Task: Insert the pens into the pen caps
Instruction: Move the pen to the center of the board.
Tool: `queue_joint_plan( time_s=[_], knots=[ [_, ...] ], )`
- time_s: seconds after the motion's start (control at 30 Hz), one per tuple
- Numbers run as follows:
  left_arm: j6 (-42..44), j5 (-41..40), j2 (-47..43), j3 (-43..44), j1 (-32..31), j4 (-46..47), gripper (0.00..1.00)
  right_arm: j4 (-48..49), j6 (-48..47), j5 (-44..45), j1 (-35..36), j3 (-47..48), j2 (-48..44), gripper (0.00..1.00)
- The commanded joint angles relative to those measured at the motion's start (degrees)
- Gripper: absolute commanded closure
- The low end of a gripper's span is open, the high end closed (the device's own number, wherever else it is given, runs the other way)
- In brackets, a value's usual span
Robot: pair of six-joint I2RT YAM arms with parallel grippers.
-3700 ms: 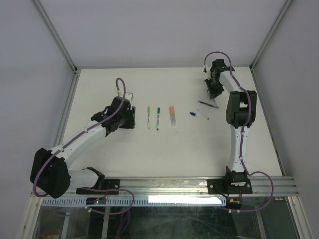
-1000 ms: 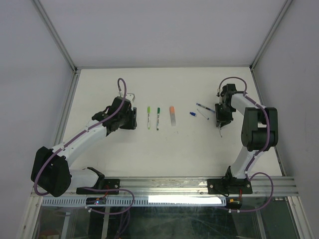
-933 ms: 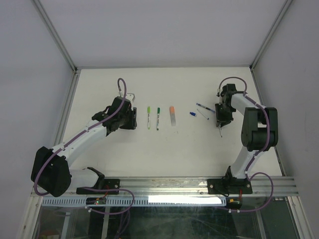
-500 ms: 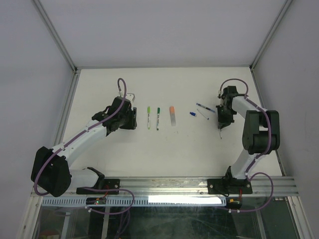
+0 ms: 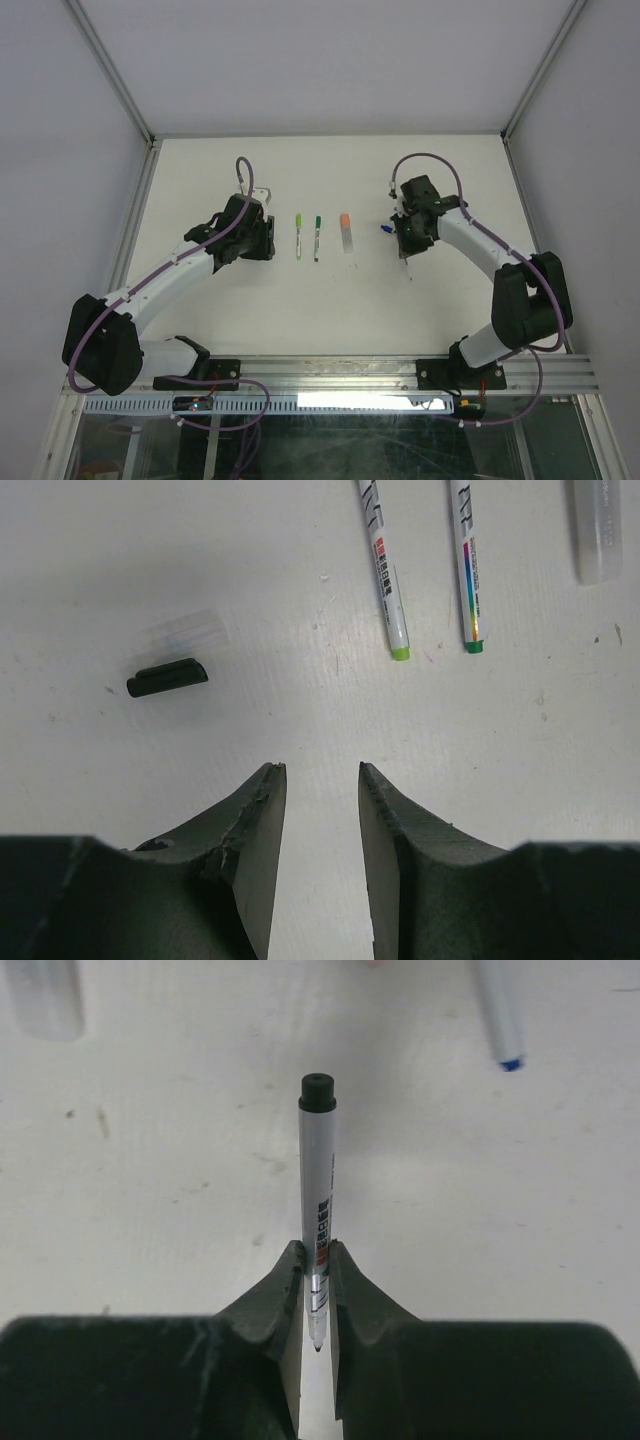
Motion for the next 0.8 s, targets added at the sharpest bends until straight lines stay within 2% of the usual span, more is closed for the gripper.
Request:
queue_joint_plan(
  time_s=[0.0,0.2,0.47,0.6,0.77],
  knots=[
    [0.7,0.6,-1.1,1.8,0.8,2.8,0.64,1.2,5.3,-0.7,7.9,0.8,-1.3,0.88],
    [-0.6,-1.1,-4.4,1.2,0.7,2.9,0.65,3.2,8.9,-0.9,16.5,1.0,0.9,0.87],
    [-4.7,-3.5,-15.7,-1.8,0.8,4.3,0.63,4.7,10.4,3.1,25.1,1.5,5.1,0.87],
    [-7.6,-2.0,-20.9,-3.0,0.7,4.2,0.63,5.9,10.8,4.9,29.7,1.7,6.1,0.86],
    [-8.2,-2.2,-22.8,-2.7,0.7,2.6,0.63,7.6,11.6,8.0,34.4,2.4,9.0,0.84]
  ],
)
